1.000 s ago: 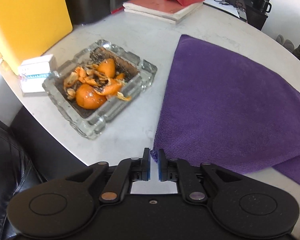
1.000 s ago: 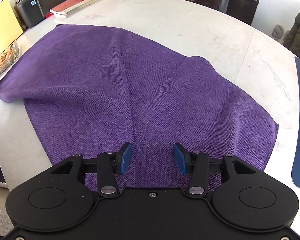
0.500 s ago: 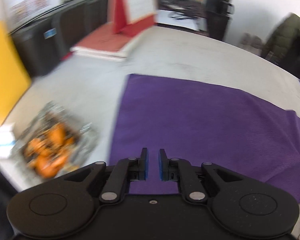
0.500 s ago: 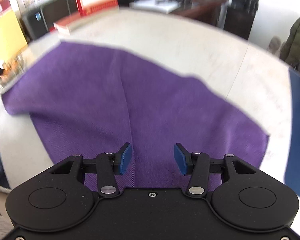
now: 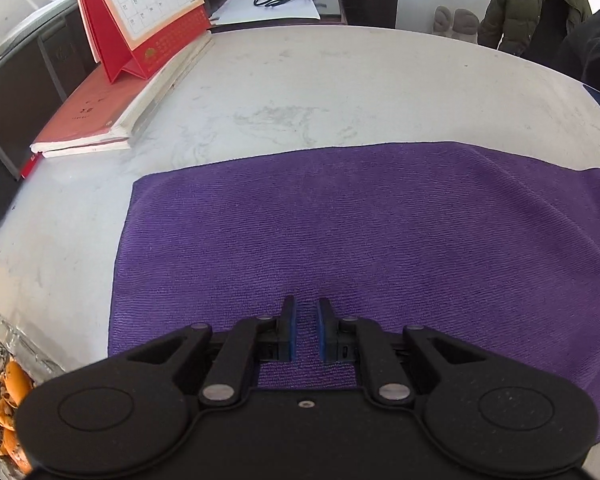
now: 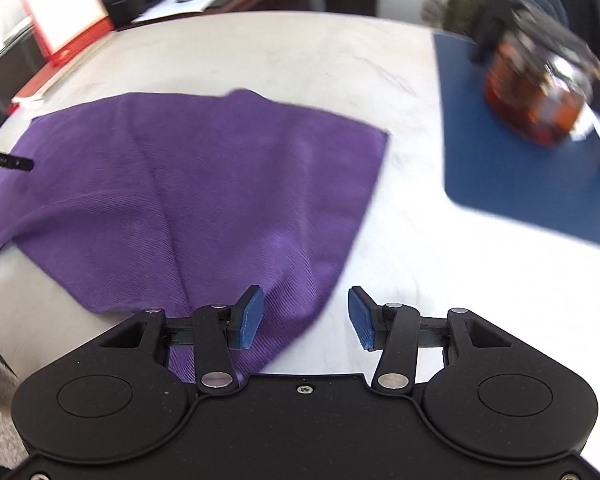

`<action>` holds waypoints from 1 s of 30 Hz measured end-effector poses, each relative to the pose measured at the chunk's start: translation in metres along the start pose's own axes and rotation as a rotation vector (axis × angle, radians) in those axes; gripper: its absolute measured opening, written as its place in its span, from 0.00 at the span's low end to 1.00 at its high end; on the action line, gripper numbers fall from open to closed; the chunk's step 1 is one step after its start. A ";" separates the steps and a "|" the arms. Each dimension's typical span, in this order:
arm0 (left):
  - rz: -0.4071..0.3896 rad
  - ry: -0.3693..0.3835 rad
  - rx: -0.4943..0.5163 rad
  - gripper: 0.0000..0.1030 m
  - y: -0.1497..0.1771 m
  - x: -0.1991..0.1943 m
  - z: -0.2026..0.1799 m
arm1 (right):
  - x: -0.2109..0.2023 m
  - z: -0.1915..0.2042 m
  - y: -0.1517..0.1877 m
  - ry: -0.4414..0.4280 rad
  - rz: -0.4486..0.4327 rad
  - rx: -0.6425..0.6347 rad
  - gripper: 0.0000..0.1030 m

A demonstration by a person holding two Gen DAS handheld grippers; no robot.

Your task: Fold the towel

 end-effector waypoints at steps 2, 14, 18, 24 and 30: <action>-0.001 -0.006 0.013 0.10 0.000 0.000 0.001 | 0.006 -0.006 0.000 0.031 -0.009 0.020 0.45; 0.017 -0.030 0.027 0.11 -0.003 -0.001 -0.001 | 0.060 -0.034 -0.089 0.092 -0.124 -0.101 0.36; 0.024 -0.036 0.023 0.11 -0.004 -0.001 -0.002 | 0.073 -0.050 -0.102 0.093 -0.097 -0.066 0.36; 0.034 -0.046 0.011 0.11 -0.003 -0.002 -0.003 | 0.073 -0.046 -0.099 0.029 -0.072 -0.106 0.08; 0.050 -0.058 0.051 0.11 -0.007 -0.003 -0.004 | 0.070 -0.053 -0.110 0.056 -0.055 -0.189 0.04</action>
Point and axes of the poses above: each gripper's, at about its wrist camera, not at the fingertips, and x roughly the way its jaws point, z to its left, y to its underside, the point moved 5 cm from there along x, roughly the way its jaws point, and after that the axes turned 11 degrees about -y, right-handed, at the moved point
